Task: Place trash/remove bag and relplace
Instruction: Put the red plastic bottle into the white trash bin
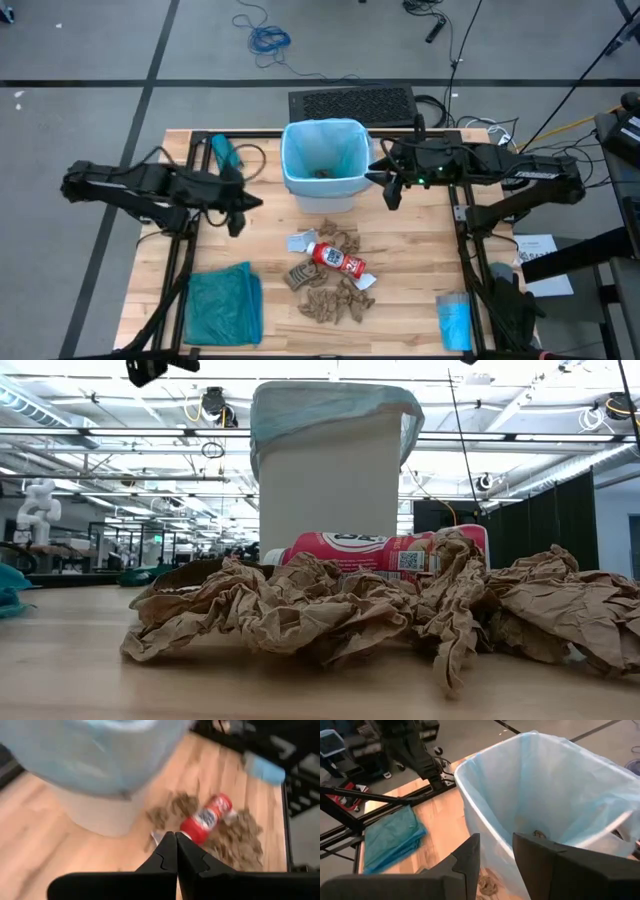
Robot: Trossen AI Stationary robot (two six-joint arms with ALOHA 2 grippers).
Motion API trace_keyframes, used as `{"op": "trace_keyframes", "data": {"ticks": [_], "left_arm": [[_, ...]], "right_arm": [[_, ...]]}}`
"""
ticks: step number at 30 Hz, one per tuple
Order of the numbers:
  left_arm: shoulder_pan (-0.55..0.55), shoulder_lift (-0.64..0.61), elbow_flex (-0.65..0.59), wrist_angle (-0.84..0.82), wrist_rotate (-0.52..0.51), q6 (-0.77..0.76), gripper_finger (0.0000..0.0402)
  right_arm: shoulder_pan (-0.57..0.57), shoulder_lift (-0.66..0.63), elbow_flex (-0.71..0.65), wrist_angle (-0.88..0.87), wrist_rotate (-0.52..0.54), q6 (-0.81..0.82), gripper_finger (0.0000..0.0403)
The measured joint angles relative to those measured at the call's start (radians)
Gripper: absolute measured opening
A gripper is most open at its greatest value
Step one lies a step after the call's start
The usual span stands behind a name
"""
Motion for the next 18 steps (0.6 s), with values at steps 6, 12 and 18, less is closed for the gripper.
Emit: {"op": "trace_keyframes", "data": {"ticks": [6, 12, 18], "left_arm": [[0.000, 0.100, 0.000, -0.001, 0.050, 0.001, 0.0000], [-0.002, 0.203, 0.000, 0.028, 0.055, 0.000, 0.0000], [-0.032, 0.294, 0.000, 0.114, 0.116, 0.000, 0.0000]], "right_arm": [[0.008, -0.017, 0.000, -0.041, 0.013, 0.019, 0.0109], [0.061, -0.019, 0.000, -0.102, 0.109, 0.047, 0.0109], [0.133, -0.020, -0.020, -0.179, 0.132, 0.131, 0.0109]]}}
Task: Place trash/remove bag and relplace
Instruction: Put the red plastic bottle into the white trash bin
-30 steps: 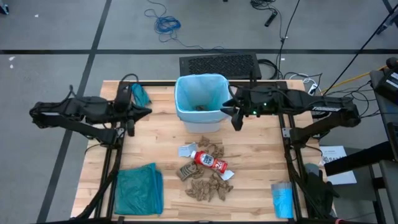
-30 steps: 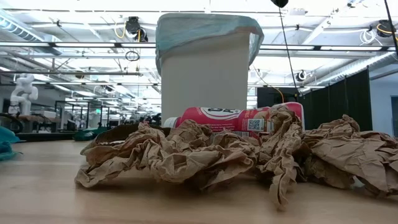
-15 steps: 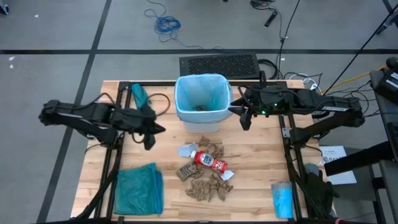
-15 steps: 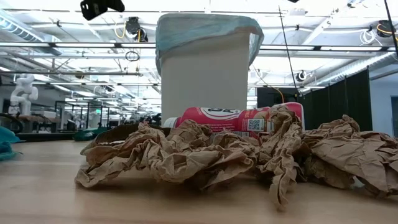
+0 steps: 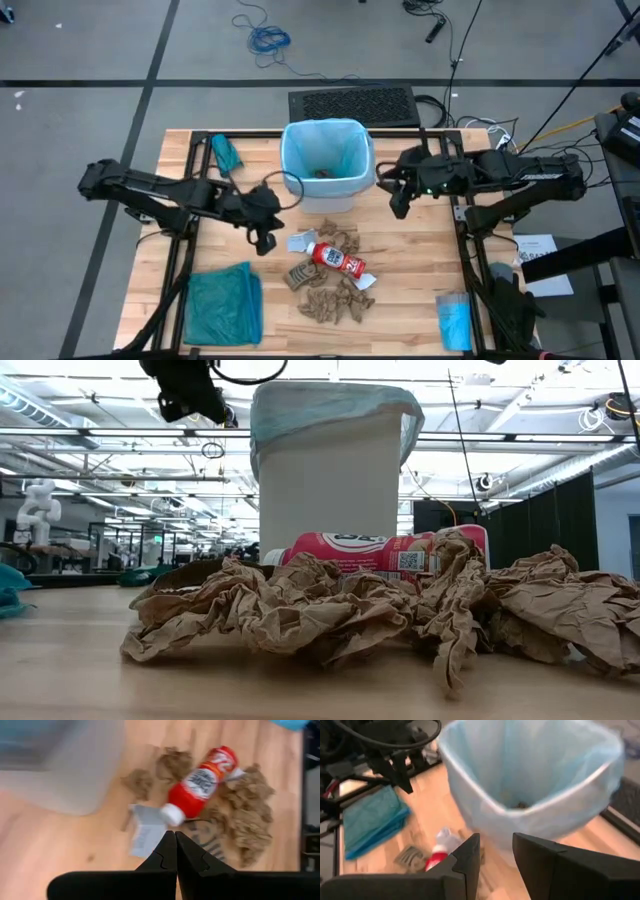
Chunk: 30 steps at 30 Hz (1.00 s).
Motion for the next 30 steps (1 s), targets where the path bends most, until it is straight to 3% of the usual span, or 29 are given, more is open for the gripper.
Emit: {"op": "trace_keyframes", "data": {"ticks": [7, 20, 30], "left_arm": [[-0.050, 0.071, 0.000, 0.073, 0.065, -0.001, 0.0000], [-0.112, 0.124, 0.000, 0.088, 0.091, -0.052, 0.0000], [-0.114, 0.128, 0.000, 0.148, 0.089, -0.051, 0.0000]], "right_arm": [[0.106, 0.001, -0.054, -0.007, 0.091, 0.103, 0.0109], [0.242, 0.001, -0.074, -0.003, 0.206, 0.242, 0.0109], [0.288, 0.028, -0.074, -0.002, 0.210, 0.292, 0.0109]]}}
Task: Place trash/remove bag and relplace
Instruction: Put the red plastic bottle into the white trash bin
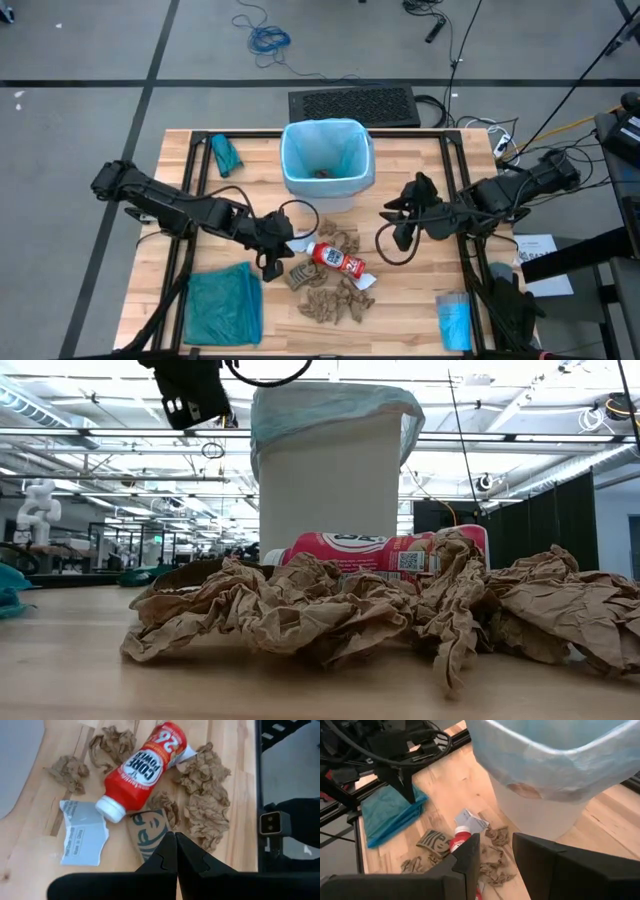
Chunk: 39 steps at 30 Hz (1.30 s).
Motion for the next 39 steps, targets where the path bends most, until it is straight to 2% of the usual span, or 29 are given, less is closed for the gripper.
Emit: {"op": "trace_keyframes", "data": {"ticks": [10, 21, 29, 33, 39], "left_arm": [[0.000, 0.000, 0.000, 0.015, -0.003, 0.002, 0.0000], [0.000, 0.000, 0.000, 0.015, -0.003, 0.007, 0.0000], [0.000, 0.000, 0.000, 0.082, -0.002, 0.007, 0.0000], [0.000, 0.000, 0.000, 0.117, 0.004, 0.001, 0.0000], [-0.001, 0.000, 0.000, 0.182, 0.083, -0.061, 0.0000]], "right_arm": [[0.034, 0.090, 0.000, 0.015, -0.006, 0.056, 0.0109], [0.070, 0.244, -0.002, 0.067, -0.018, 0.107, 0.0109], [0.067, 0.350, -0.002, 0.139, -0.107, 0.102, 0.0109], [0.045, 0.388, -0.002, 0.136, -0.187, 0.095, 0.0109], [0.019, 0.428, -0.002, 0.176, -0.241, 0.010, 0.0125]]}}
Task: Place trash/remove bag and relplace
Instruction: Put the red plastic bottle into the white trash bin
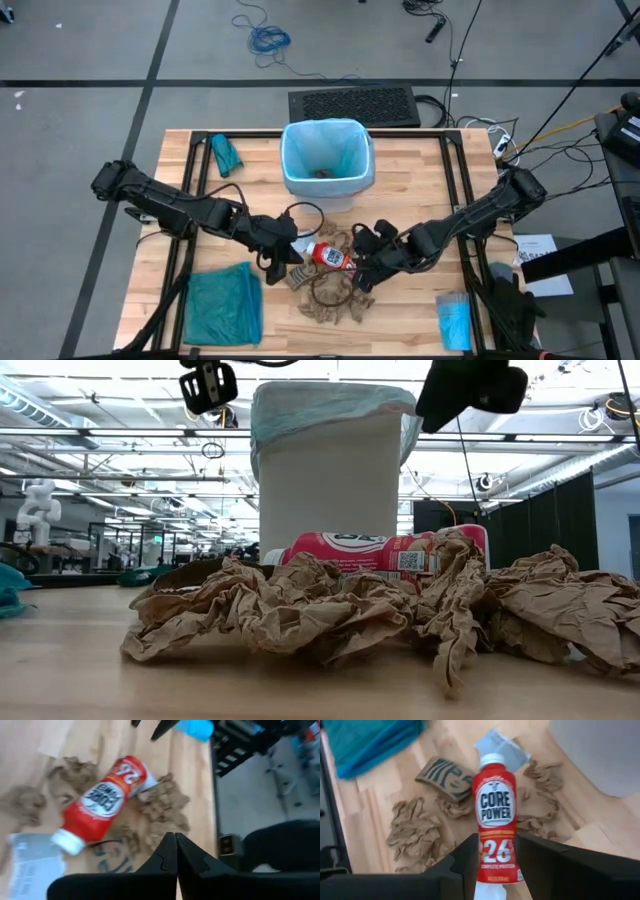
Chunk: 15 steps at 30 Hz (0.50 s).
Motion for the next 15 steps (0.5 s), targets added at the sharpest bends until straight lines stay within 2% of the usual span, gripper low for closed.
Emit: {"op": "trace_keyframes", "data": {"ticks": [4, 7, 15], "left_arm": [[-0.020, -0.007, 0.003, 0.053, 0.017, -0.069, 0.0000], [-0.052, -0.009, 0.036, 0.106, 0.018, -0.091, 0.0000], [-0.112, -0.026, 0.154, 0.120, -0.107, -0.041, 0.0000]], "right_arm": [[-0.028, 0.026, 0.000, 0.028, -0.090, -0.065, 0.0159], [-0.040, 0.048, 0.000, 0.039, -0.111, -0.100, 0.0191], [-0.084, 0.095, 0.000, 0.035, -0.151, -0.115, 0.0263]]}}
